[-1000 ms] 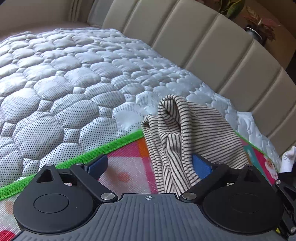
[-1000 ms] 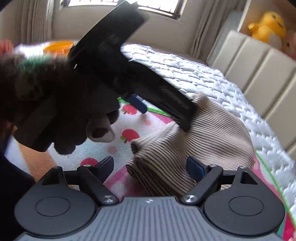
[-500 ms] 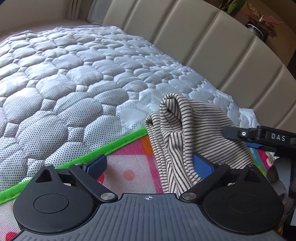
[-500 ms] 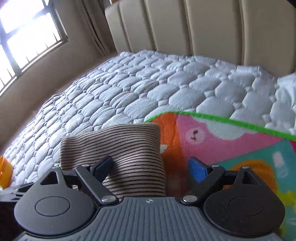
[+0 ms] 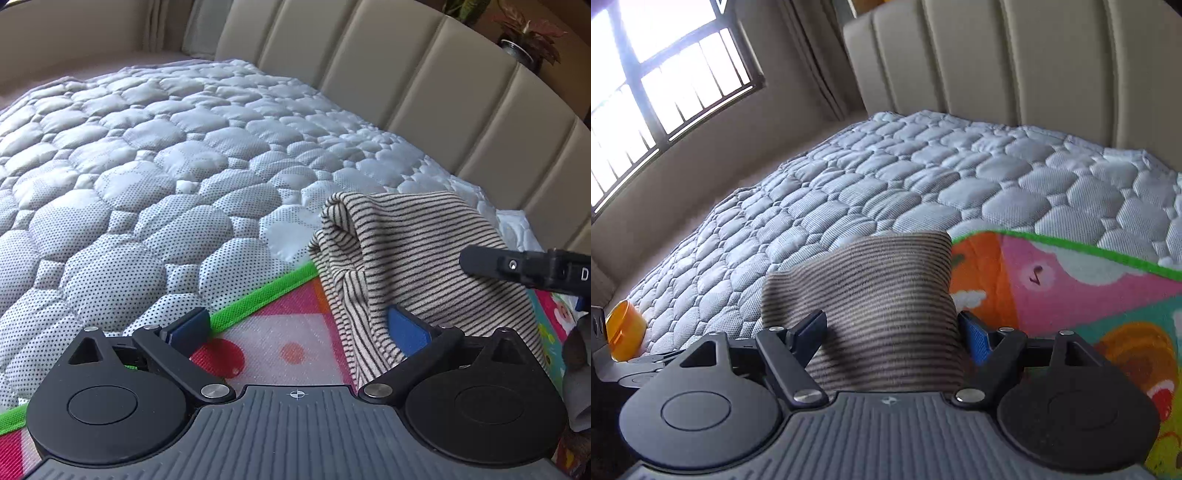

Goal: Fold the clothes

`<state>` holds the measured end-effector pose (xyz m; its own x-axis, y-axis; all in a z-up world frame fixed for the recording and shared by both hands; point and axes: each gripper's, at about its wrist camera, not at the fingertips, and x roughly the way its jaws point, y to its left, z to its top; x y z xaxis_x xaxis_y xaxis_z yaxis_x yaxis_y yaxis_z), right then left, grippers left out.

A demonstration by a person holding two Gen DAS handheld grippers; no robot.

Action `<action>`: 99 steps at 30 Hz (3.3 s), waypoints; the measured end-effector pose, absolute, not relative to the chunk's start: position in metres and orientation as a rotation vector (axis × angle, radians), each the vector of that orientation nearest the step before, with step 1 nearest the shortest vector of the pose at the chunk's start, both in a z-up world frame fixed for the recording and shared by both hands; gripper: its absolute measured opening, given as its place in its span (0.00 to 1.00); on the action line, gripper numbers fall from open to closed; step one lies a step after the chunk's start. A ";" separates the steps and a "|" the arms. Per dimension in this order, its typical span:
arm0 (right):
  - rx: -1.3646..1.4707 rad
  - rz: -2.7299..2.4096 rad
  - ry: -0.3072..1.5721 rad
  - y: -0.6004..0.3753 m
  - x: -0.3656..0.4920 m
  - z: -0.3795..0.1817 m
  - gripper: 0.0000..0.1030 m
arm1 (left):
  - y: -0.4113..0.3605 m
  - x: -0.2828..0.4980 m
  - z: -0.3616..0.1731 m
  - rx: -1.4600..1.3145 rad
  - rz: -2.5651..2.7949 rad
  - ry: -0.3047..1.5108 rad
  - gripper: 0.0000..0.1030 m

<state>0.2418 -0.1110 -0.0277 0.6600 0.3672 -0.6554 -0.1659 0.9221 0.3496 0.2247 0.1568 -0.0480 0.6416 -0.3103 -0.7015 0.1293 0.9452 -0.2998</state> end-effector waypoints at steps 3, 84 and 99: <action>0.321 0.315 0.788 -0.124 0.225 -0.028 0.83 | 0.157 0.225 -0.049 -0.242 -0.254 0.842 1.00; -0.038 0.028 0.809 -0.158 0.080 -0.074 1.00 | 0.026 0.075 -0.072 0.129 -0.079 0.848 1.00; -0.018 0.019 0.793 -0.158 0.073 -0.073 1.00 | 0.035 0.074 -0.072 0.061 -0.078 0.843 1.00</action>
